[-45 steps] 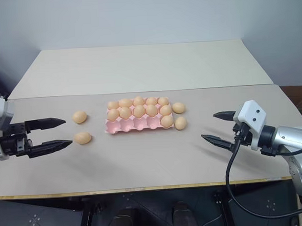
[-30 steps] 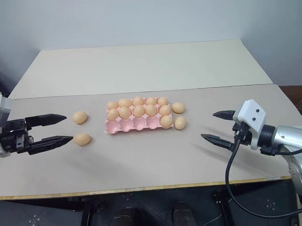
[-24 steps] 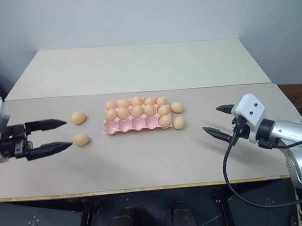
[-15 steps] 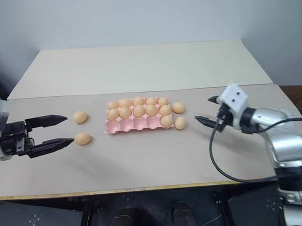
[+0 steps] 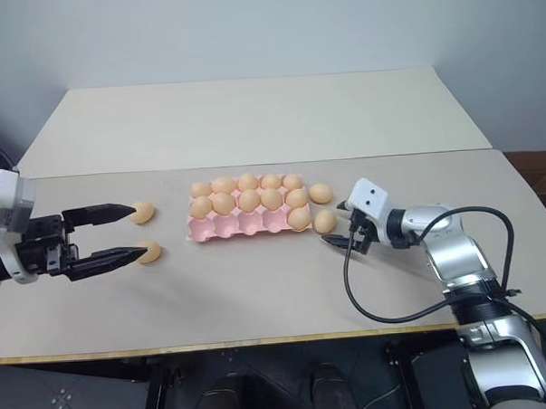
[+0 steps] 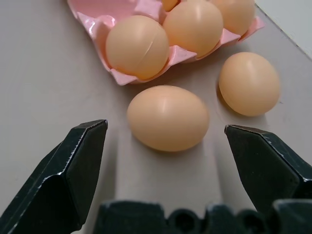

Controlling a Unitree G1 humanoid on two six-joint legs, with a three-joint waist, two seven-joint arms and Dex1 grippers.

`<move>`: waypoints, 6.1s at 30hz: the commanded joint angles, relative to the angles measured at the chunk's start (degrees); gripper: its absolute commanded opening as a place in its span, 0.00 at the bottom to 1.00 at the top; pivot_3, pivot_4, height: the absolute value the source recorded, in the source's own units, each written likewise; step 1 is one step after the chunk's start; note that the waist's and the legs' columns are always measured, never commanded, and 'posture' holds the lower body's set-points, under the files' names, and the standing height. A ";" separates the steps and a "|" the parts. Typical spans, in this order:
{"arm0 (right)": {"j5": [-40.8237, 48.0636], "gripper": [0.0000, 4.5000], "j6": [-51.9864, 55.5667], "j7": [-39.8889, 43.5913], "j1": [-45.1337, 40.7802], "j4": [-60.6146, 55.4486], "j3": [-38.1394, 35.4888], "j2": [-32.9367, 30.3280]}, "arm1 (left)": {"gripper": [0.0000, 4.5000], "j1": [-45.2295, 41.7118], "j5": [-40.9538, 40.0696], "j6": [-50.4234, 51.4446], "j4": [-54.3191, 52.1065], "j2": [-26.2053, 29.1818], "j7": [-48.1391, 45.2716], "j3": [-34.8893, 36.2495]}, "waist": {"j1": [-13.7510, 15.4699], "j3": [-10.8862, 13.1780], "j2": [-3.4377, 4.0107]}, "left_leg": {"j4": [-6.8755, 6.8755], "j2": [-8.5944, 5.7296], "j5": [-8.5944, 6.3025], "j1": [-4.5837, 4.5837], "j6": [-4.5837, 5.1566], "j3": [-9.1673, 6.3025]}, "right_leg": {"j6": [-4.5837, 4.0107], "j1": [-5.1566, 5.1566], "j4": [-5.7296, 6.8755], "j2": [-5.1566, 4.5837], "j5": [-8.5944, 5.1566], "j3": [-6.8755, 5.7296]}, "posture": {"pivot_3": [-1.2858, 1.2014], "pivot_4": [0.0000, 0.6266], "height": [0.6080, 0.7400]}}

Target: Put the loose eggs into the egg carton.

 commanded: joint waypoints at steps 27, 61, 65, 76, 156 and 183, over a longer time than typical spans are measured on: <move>-0.33 0.61 9.04 -1.59 -6.53 -13.34 -1.09 4.73 | 1.00 1.75 0.62 -4.21 -1.63 -1.53 1.93 1.49 | -0.84 0.00 0.01 | -0.02 0.11 0.00 0.09 0.00 0.00 | -0.04 0.01 0.07 0.11 0.02 0.03 | 0.52 0.24 1.00; 16.50 1.00 24.45 2.85 12.25 -37.46 -25.54 -6.55 | 1.00 7.30 1.55 -5.49 4.00 0.40 -3.07 8.07 | 0.34 0.01 0.00 | -0.04 0.04 -0.01 -0.02 0.02 -0.01 | -0.03 0.00 -0.06 0.02 0.02 -0.02 | 0.52 0.24 1.00; 18.18 1.00 20.30 6.57 23.61 -37.63 -30.47 -9.45 | 1.00 9.65 2.01 -6.39 5.09 0.48 -5.42 9.40 | 0.28 0.01 0.00 | -0.03 0.03 -0.01 0.11 0.02 0.01 | -0.03 0.13 -0.03 0.01 0.02 -0.01 | 0.52 0.24 1.00; 13.74 1.00 14.30 1.80 16.82 -28.96 -20.76 -8.85 | 1.00 7.83 1.91 -6.94 4.76 -0.07 -4.78 7.32 | 0.04 0.01 -0.01 | -0.04 0.07 -0.01 0.11 0.02 0.11 | -0.05 0.11 -0.06 0.03 0.04 0.06 | 0.52 0.24 1.00; -4.01 0.99 20.83 -5.92 -13.20 -24.59 0.60 17.70 | 1.00 3.23 1.25 -4.69 3.68 0.99 -1.70 5.09 | -1.06 0.02 0.02 | -0.07 0.08 0.04 -0.02 -0.09 0.08 | -0.06 -0.24 0.10 0.09 0.07 0.17 | 0.52 0.24 1.00; 17.84 0.99 17.71 2.78 14.72 -32.63 -22.01 -5.79 | 1.00 17.48 9.74 -1.95 -3.15 -5.26 14.72 7.88 | 0.26 0.03 -0.01 | -0.08 0.06 0.03 0.13 -0.06 0.14 | -0.04 0.06 -0.05 0.01 0.07 0.13 | 0.52 0.24 1.00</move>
